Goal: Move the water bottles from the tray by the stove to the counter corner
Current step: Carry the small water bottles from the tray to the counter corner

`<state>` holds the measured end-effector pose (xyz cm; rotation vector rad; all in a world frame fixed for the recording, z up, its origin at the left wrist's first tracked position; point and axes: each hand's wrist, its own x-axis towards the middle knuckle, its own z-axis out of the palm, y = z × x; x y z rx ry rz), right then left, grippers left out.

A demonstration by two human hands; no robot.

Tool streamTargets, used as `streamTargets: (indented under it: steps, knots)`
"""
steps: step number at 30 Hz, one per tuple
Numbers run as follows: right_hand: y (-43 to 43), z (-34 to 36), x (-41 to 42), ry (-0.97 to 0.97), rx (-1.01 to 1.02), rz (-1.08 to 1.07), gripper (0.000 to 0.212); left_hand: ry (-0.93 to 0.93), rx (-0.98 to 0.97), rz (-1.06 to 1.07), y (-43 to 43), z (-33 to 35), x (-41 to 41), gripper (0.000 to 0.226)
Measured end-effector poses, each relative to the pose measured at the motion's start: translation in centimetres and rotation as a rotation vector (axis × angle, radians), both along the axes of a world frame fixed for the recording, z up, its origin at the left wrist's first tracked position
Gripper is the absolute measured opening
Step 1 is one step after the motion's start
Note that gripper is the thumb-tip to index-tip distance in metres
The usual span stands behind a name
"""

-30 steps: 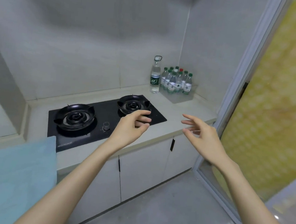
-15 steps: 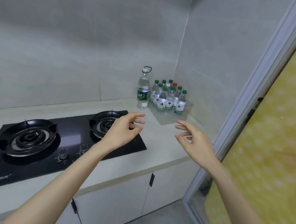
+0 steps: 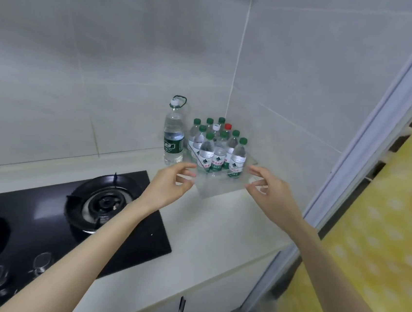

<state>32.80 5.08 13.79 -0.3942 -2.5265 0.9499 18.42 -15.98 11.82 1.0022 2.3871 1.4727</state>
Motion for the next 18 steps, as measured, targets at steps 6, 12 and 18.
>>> streamTargets:
  steps: [6,12,18]
  knots:
    - [6.8,0.1,-6.7,0.006,-0.053,-0.035,0.040,-0.028,-0.060,0.010,6.8,-2.1,-8.3,0.039]
    - [12.5,-1.1,-13.3,-0.061,-0.069,-0.092,0.038,-0.070,-0.182,0.023,12.3,-5.2,-14.7,0.048]
    - [17.4,-4.1,-20.5,-0.138,-0.136,-0.132,0.040,-0.041,-0.352,0.041,16.0,-8.7,-18.1,0.059]
